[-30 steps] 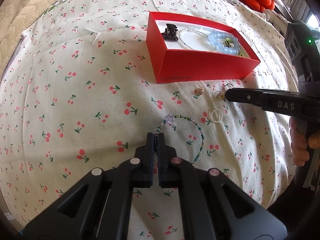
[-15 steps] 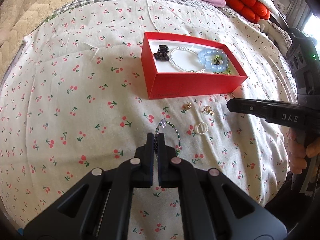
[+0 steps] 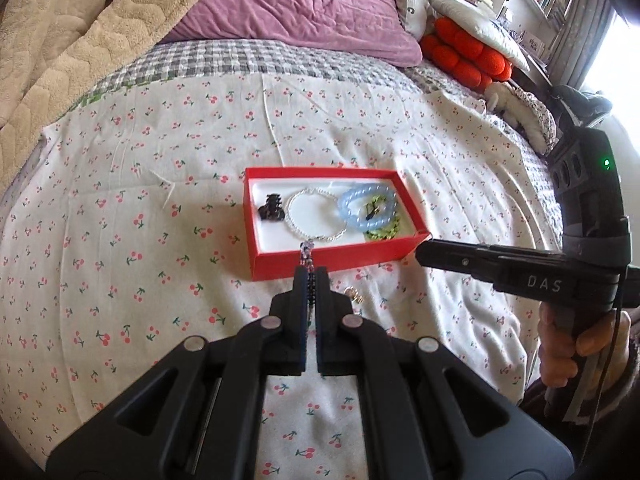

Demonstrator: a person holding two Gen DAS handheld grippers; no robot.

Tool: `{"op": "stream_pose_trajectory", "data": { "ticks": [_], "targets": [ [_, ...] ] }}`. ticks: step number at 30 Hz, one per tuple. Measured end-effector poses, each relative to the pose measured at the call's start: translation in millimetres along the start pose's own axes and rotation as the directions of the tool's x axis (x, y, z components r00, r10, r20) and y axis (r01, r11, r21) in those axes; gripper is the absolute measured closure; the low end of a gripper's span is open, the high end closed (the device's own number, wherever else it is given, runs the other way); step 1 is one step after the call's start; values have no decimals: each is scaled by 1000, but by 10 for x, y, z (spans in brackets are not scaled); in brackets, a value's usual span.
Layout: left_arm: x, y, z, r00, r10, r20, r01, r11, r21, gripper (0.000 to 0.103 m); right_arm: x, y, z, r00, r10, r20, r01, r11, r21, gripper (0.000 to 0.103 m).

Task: Organize jewelry
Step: 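Lift the strand toward the red box with left tool while right tool grasps an earring, then lower the strand into the red box and open left tool while right tool drops earring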

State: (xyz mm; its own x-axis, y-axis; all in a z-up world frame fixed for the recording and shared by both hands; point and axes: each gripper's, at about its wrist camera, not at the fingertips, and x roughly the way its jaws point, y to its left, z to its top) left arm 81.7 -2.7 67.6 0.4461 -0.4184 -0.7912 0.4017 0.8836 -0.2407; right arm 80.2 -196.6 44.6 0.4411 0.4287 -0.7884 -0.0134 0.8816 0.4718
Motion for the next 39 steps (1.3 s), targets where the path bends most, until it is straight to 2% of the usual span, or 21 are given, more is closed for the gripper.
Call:
{"op": "stream_pose_trajectory", "data": {
  "ticks": [10,16,20,27,34,35,37,38,39],
  "targets": [
    [201,-190,307,995,-80,62,84,995,-50,99,21,-141,200,1000,1,27,-3,997,74,91],
    [517,-170,407,990,-135,42,139,985,-104,99,146,-230,277,1000,-13,9,12,996,83,91],
    [712,-87,404,995,-98,5,98,987,-129,99,237,-289,309,1000,-18,-11,19,996,90,91],
    [826,44,401,1000,-4,-28,1,994,-110,99,343,-369,359,999,-13,-41,17,995,97,91],
    [858,74,392,999,14,-32,-17,995,-102,99,393,-386,366,999,0,-52,6,995,104,91],
    [840,68,393,999,13,-29,-16,995,-99,97,387,-384,370,999,6,-48,-1,994,105,90],
    [795,54,397,1000,11,-19,-13,996,-92,85,356,-379,388,999,21,-38,-17,994,107,75],
    [765,45,396,1000,14,-12,-15,996,-88,75,331,-376,397,999,24,-30,-20,994,110,70],
    [735,38,394,1000,19,-4,-20,996,-83,72,299,-372,402,999,26,-20,-23,994,111,54]
  ]
}}
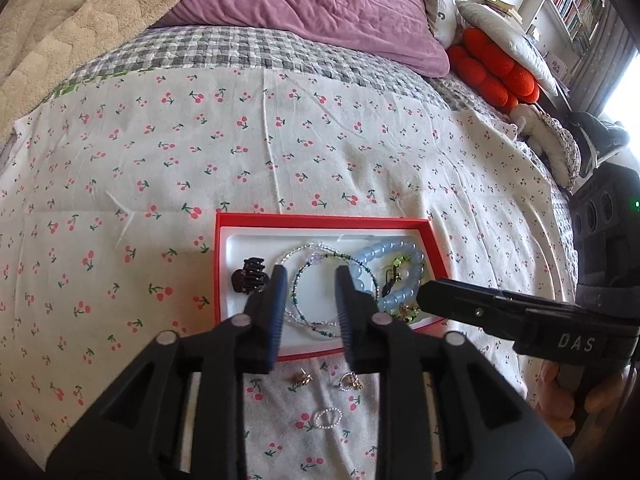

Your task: Organize jewelry

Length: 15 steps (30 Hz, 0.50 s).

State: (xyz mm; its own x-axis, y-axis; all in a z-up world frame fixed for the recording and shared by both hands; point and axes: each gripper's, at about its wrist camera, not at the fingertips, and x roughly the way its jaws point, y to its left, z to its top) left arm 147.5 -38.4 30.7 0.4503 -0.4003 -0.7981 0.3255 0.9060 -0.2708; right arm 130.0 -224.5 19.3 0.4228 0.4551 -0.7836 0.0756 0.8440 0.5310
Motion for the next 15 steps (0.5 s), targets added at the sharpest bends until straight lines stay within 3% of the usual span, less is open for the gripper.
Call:
{"op": "stream_pose_trajectory", "data": {
  "ticks": [1,4,6,11,15],
  "targets": [
    [-33,-3,-8,1000,2,5,-2,1000,5,67,-35,4,2,1000,2,14,-2,1000,0,46],
    [-110,-2,-51,1000,7,5,-7,1000,13,55,-124,37,-1,999,-2,34,3,1000,-16,45],
    [-167,2,-95,1000,19,9,-20,1000,24,42,-166,54,-24,999,-14,38,15,999,-28,45],
    [-261,49,-254,998,66,4,-66,996,51,25,-221,57,-154,997,-78,29,80,994,-74,42],
    [-258,102,-416,994,102,-32,-100,993,61,23,-238,51,-283,992,-121,21,123,986,-115,37]
  ]
}}
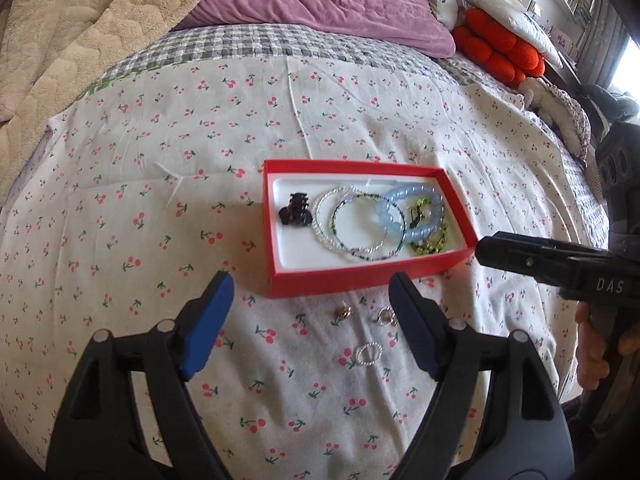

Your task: Organize jewelry

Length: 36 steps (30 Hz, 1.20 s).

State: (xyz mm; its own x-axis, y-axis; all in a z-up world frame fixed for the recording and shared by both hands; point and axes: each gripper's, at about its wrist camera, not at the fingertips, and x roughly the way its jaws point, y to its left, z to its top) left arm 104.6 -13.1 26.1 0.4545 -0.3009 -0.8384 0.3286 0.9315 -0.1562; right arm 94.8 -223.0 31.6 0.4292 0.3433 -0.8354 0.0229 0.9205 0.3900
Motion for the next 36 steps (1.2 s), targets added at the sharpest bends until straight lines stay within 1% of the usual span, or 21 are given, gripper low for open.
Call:
{"op": "stream_pose_trajectory", "data": {
  "ticks": [3,8,15,21,23,26,29,31,32,33,34,35,36],
  "targets": [
    [2,30,-123,1000,16,-24,-16,1000,12,22,-6,-6,-102,1000,-20,-11,20,1000,-21,35],
    [2,85,-301,997,57,-51,-55,998,43,22,-34,-34,-244,999,-46,-21,45,998,-39,34],
    [-16,147,-486,994,86,-65,-81,994,74,22,-44,-66,-379,996,-89,-21,87,994,-62,33],
    [65,169,-589,991,104,-86,-95,990,101,22,38,-31,-480,994,-110,-22,107,989,-98,33],
    [91,163,-614,990,112,-80,-102,987,120,22,78,10,-511,993,-117,-16,115,986,-124,33],
    [123,140,-630,992,115,-52,-106,983,152,22,154,85,-559,993,-121,-6,118,977,-176,33],
    [171,95,-626,995,97,-29,-90,978,187,22,240,163,-599,992,-121,19,122,965,-231,33],
    [201,53,-617,998,66,-11,-62,975,214,22,307,222,-627,993,-111,35,116,953,-279,34],
    [222,34,-610,999,49,-5,-46,974,223,24,343,251,-637,993,-108,43,116,945,-305,34],
    [249,20,-597,999,36,-3,-34,973,229,28,374,279,-648,993,-107,55,119,936,-332,35],
    [280,7,-587,1000,25,-4,-23,972,234,31,404,304,-657,992,-105,65,122,925,-359,39],
    [312,-5,-576,1000,13,-6,-11,971,238,37,438,328,-665,993,-100,71,119,915,-386,42],
    [345,-18,-566,1000,0,-11,3,970,243,44,470,343,-673,993,-90,73,112,907,-407,49]
  ]
}}
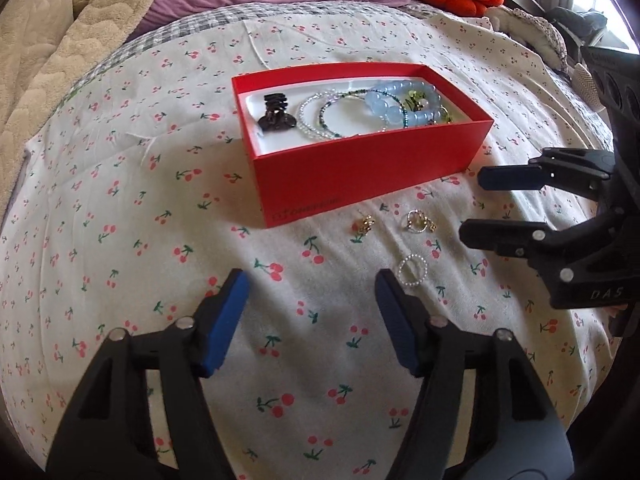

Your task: Organize jewelry

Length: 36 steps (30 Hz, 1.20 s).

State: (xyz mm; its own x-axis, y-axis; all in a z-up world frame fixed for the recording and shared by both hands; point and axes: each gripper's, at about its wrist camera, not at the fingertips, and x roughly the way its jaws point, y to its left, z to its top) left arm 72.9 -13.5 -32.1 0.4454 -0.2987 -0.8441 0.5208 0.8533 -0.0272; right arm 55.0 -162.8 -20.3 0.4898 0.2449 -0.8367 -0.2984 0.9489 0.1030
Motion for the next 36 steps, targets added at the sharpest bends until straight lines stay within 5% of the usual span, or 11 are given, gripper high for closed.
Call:
{"op": "stream_pose_trajectory", "data": {
  "ticks": [7,12,18,31,36],
  "targets": [
    [99,-72,62,996,-88,6,88,995,39,60,209,85,-12,1000,13,-22,-15,996,-85,72],
    [166,-158,71,995,-103,-2,103,991,82,61,282,136,1,999,29,-21,-31,993,-116,75],
    [209,-207,106,994,-106,-5,106,989,107,62,357,231,11,998,40,-43,-47,984,-171,97],
    [269,-217,172,994,-108,-7,108,988,107,71,57,99,-27,997,73,-12,-74,989,-127,98],
    [303,-244,219,995,-98,-3,98,989,114,86,-135,-7,41,993,117,29,-115,990,-80,98]
  ]
}}
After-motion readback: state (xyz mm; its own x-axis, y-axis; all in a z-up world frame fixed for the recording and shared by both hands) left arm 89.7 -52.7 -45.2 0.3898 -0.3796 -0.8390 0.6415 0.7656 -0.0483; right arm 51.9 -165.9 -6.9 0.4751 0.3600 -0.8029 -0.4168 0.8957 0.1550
